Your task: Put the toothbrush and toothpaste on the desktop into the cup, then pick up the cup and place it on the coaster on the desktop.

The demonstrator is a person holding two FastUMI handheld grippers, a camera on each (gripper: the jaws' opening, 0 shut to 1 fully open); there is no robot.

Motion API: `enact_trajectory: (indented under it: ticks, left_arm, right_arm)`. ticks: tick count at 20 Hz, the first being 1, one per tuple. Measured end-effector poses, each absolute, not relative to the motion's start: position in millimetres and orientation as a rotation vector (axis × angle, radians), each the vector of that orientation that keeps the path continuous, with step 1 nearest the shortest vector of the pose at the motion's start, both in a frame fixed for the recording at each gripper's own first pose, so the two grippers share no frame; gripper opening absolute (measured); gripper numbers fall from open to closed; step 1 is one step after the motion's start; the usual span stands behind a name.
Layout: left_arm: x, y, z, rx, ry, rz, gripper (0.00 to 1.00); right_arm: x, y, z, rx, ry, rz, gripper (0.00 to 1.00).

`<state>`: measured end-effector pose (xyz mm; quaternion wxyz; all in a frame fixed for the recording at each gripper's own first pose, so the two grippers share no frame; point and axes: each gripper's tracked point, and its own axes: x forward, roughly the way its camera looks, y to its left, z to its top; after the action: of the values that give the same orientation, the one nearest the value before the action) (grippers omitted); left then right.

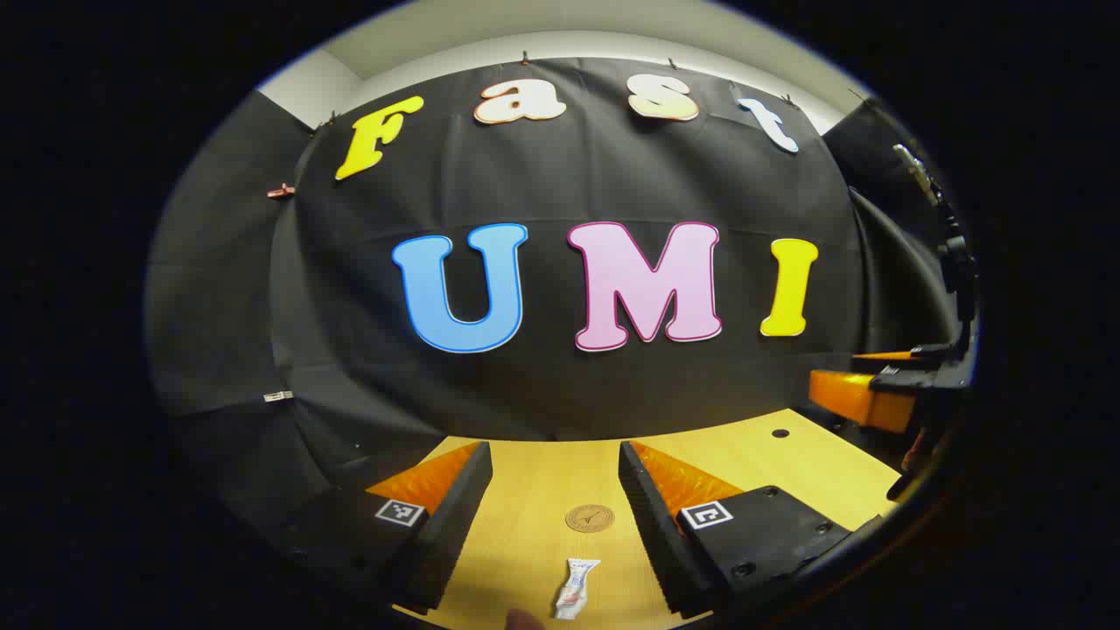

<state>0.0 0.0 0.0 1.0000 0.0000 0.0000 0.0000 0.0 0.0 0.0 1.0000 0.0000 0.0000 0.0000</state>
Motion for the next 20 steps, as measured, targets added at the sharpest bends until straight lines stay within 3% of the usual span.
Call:
enact_trajectory:
  ticks: [8,20]
  left_arm:
    - [-26.8,23.1,0.0,0.003,-0.005,0.089,0.91]
    - [-1.6,-24.3,-37.9,0.015,0.061,-0.085,0.91]
  right_arm:
    - [-1.7,40.5,9.2,-0.002,-0.027,0.107,0.86]
    - [-16.0,15.4,9.0,-0.058,-0.082,0.038,0.86]
